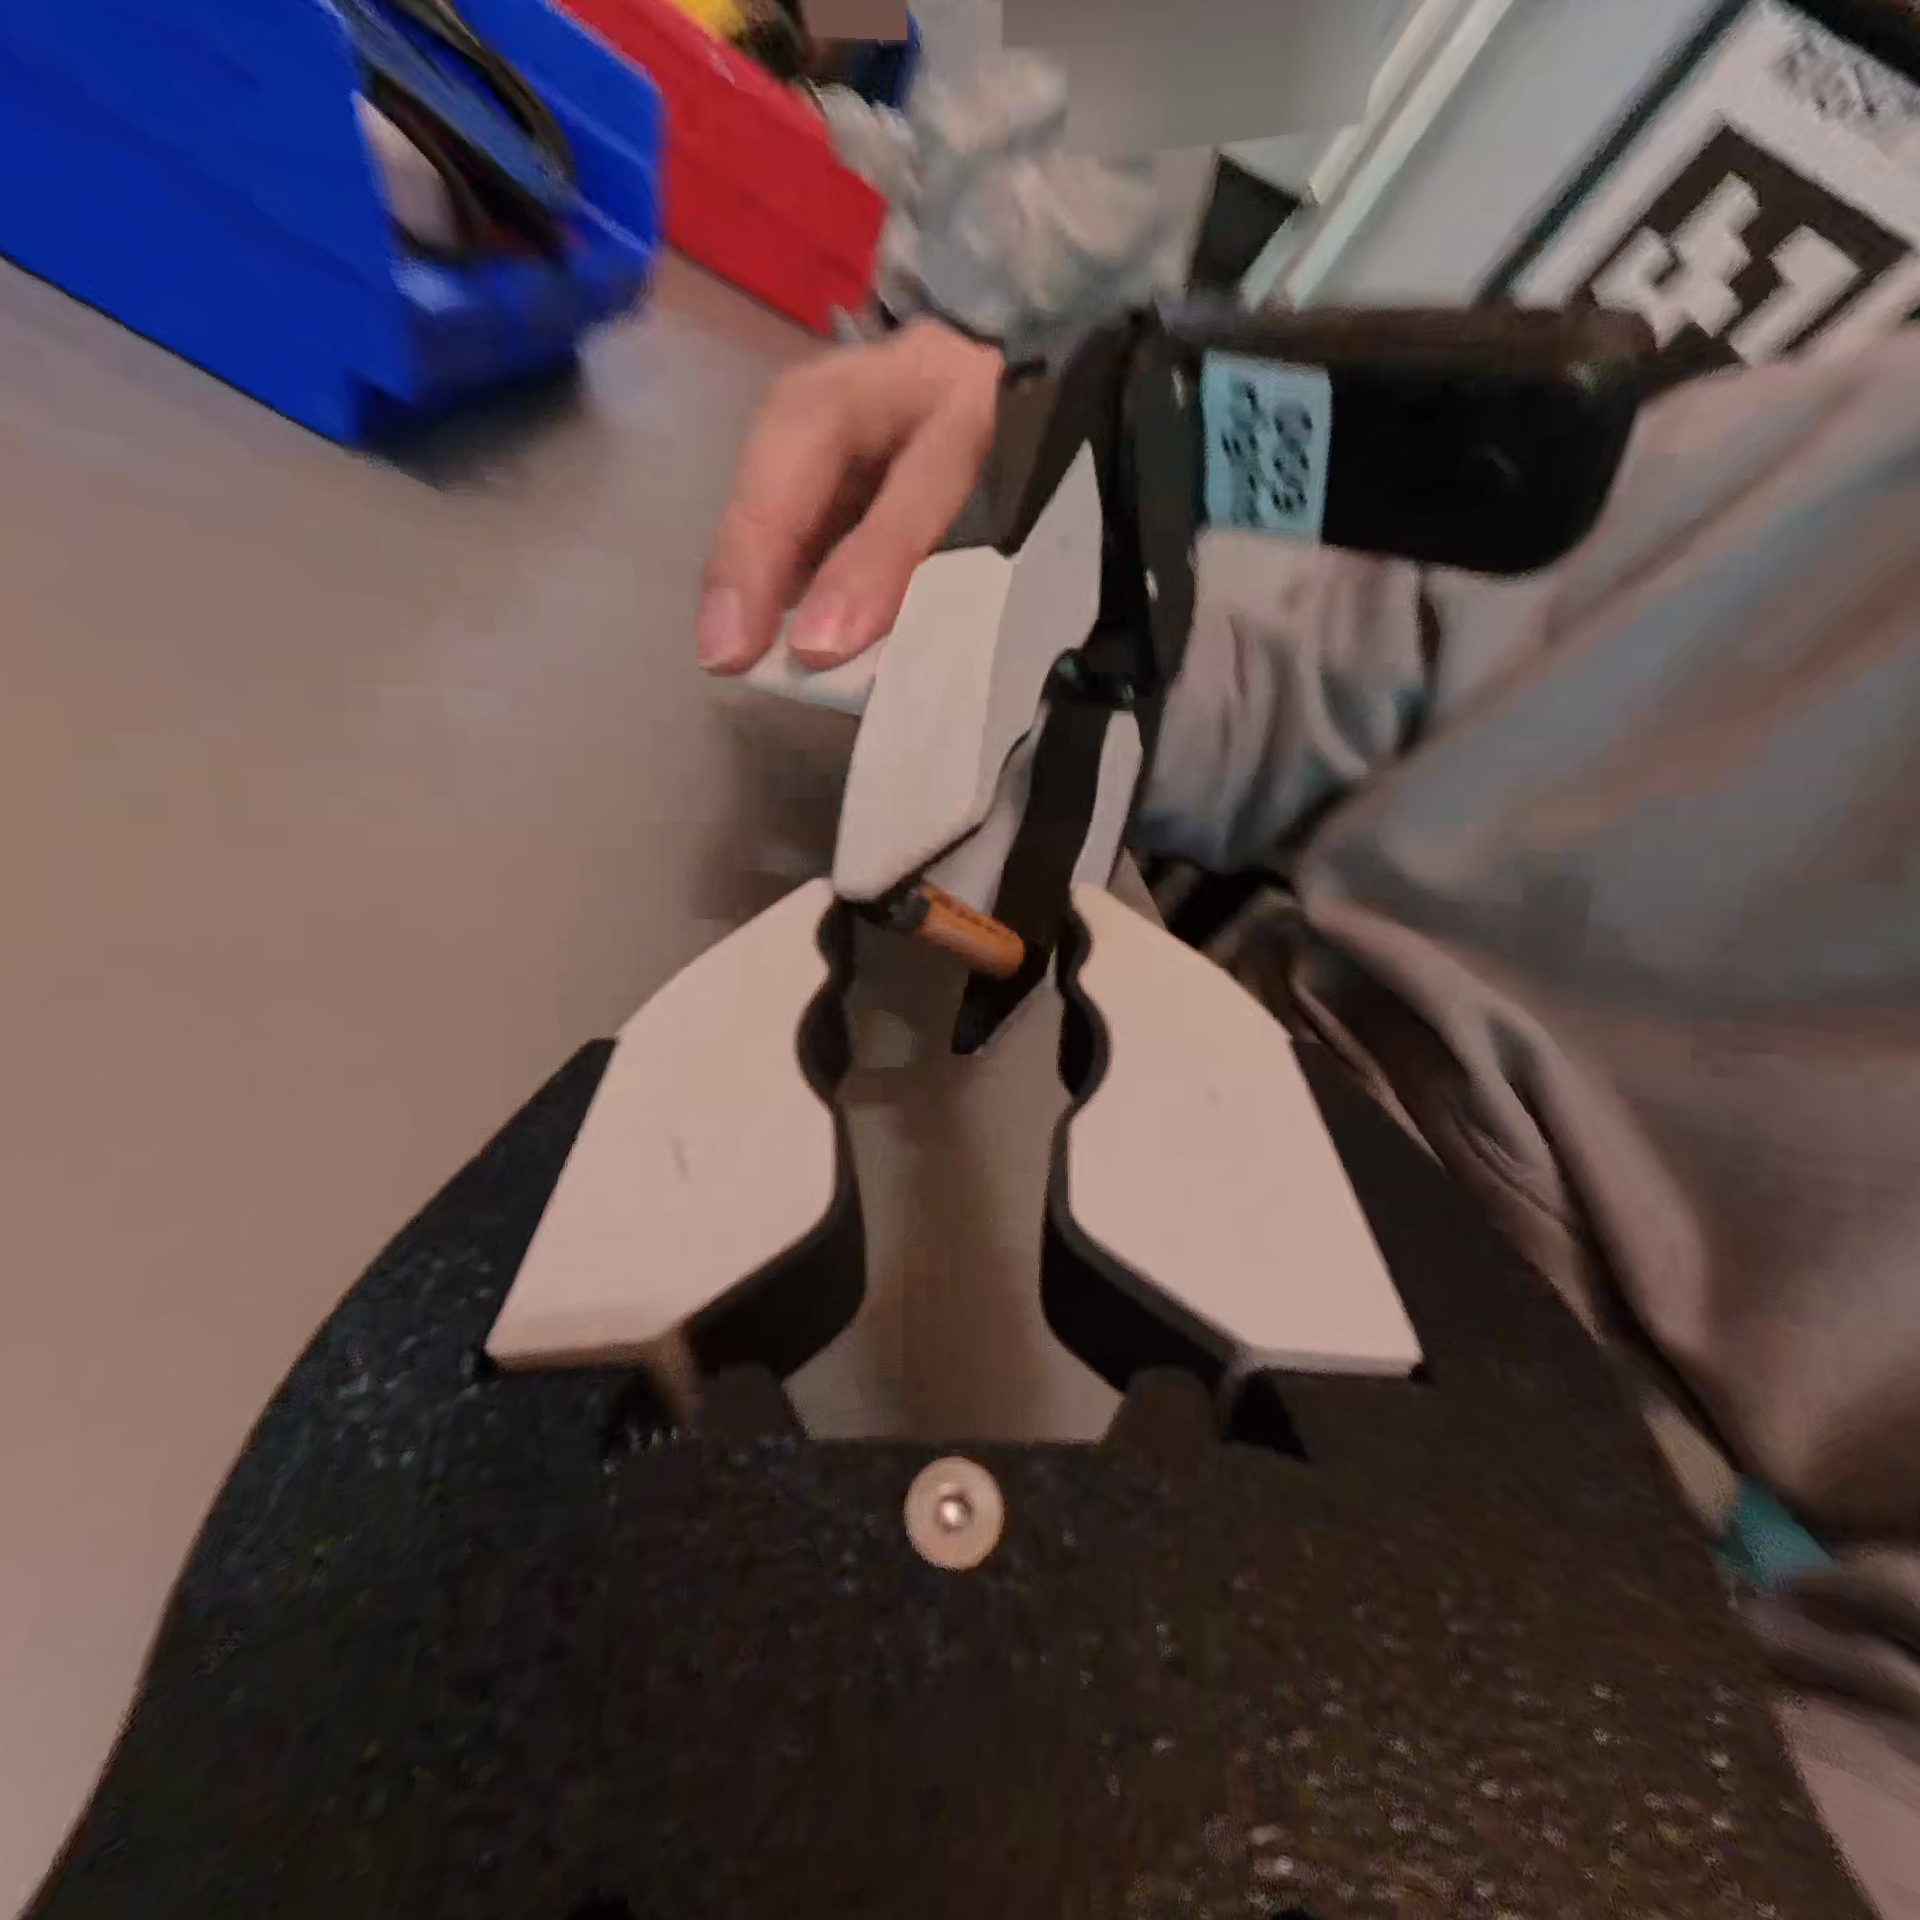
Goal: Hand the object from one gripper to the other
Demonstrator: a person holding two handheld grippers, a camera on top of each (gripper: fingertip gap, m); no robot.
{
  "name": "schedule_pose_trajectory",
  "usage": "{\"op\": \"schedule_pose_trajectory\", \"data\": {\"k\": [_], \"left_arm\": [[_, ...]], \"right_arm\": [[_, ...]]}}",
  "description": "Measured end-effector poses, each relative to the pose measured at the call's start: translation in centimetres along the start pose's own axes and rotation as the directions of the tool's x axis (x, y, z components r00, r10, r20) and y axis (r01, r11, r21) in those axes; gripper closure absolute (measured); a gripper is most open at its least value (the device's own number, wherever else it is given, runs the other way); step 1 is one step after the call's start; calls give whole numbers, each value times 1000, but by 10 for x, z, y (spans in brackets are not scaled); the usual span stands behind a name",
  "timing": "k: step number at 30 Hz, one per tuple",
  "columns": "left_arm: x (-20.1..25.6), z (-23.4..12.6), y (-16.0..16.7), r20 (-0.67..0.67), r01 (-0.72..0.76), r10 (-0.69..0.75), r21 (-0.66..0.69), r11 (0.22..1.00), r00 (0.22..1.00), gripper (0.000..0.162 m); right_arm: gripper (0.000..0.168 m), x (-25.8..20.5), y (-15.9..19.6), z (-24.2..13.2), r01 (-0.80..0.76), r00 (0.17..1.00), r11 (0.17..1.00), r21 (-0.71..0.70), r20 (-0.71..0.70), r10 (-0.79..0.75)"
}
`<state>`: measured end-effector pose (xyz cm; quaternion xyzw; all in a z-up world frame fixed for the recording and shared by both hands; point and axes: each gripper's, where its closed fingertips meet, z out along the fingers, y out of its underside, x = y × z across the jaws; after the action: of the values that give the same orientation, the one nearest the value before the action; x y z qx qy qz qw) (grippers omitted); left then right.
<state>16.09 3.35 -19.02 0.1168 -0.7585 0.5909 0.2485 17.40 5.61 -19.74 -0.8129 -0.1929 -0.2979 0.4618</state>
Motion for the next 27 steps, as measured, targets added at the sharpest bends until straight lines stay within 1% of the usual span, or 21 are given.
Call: {"op": "schedule_pose_trajectory", "data": {"k": [1,3,5,7,9,11,13,16,19,21,22,23,24,25,26,27], "left_arm": [[-5,-1,-9,45,-5,3,55,998,999,120],[-14,0,-23,109,-7,-9,142,990,994,119],[-21,2,-29,152,-14,-14,181,983,988,121],[-26,5,-33,197,-51,10,204,978,980,122],[-30,4,-39,252,-93,31,236,967,967,124],[-32,4,-42,299,-142,68,233,962,952,128],[-35,3,-43,367,-213,126,208,955,922,134],[-34,4,-43,421,-306,216,159,939,881,146],[-37,6,-40,446,-327,241,126,937,862,148],[-40,5,-39,456,-327,241,119,937,857,149],[-45,0,-39,492,-340,248,105,935,834,151],[-49,-5,-39,529,-371,277,79,925,802,152],[-53,-10,-39,564,-407,309,52,912,766,152],[-56,-16,-41,603,-438,335,26,898,724,152],[-60,-22,-42,640,-460,354,-1,888,682,152],[-62,-27,-43,665,-475,370,-25,879,649,152]], "right_arm": [[121,11,6,-1,11,998,999,-32,-66,-13],[121,33,15,-5,50,975,994,-102,-209,-71],[122,52,18,-13,141,928,978,-156,-325,-185],[122,63,19,-20,267,857,934,-236,-386,-342],[121,64,20,-21,349,807,888,-301,-385,-448],[122,63,22,-19,378,791,862,-338,-367,-491],[122,62,22,-17,396,779,847,-356,-357,-515],[122,60,22,-16,400,779,839,-368,-345,-523],[122,58,24,-15,402,787,840,-364,-332,-520],[121,56,23,-14,347,821,886,-307,-358,-445],[117,53,19,-13,290,861,929,-230,-362,-358],[99,50,16,-12,203,907,969,-142,-346,-241],[93,50,13,-14,107,936,992,-64,-330,-122],[95,53,12,-17,12,947,1000,0,-322,-12],[94,57,10,-22,-78,946,995,64,-311,94],[98,61,8,-26,-169,935,977,126,-292,199]]}}
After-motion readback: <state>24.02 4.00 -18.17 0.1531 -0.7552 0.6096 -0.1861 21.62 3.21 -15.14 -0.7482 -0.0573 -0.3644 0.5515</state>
